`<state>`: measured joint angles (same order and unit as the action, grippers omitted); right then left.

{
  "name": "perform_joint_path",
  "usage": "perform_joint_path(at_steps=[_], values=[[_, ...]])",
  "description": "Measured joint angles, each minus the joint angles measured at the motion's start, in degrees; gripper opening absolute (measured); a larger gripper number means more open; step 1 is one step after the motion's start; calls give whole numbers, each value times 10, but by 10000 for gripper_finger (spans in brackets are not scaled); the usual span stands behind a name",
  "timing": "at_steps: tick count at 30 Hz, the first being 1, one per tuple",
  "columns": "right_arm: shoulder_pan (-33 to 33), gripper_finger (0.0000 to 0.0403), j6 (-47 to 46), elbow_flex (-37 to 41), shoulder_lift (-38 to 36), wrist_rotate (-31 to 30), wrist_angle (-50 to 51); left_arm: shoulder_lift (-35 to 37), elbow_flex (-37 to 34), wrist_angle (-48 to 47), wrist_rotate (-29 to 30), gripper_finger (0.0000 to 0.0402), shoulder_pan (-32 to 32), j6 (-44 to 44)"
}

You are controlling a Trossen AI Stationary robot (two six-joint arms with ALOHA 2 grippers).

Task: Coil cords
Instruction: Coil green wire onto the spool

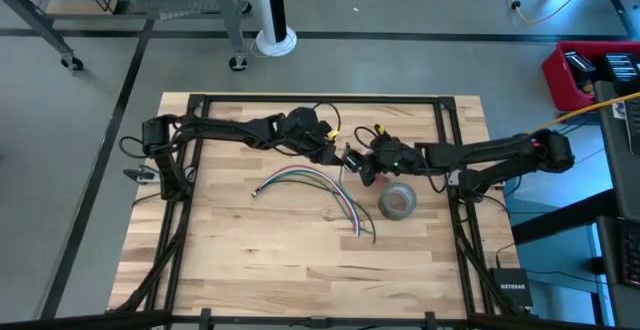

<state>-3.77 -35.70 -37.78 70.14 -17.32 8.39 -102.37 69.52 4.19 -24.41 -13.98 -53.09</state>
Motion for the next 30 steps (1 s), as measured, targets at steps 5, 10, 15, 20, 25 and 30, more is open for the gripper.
perform_joint_path(at_steps=[5,10,15,20,25,30], values=[[-1,4,15,-45,24,-12,-19,0,0,1,9,0,13,27],[-14,4,16,-76,54,-9,-19,0,0,13,17,0,23,52],[-27,4,2,-94,76,-8,-24,0,0,6,35,0,32,84],[-35,4,-3,-103,78,0,-53,0,0,-30,93,0,39,133],[-35,4,-15,-103,75,0,-77,0,0,-75,184,0,48,183],[-35,4,-17,-103,74,4,-86,0,0,-81,284,0,62,241]])
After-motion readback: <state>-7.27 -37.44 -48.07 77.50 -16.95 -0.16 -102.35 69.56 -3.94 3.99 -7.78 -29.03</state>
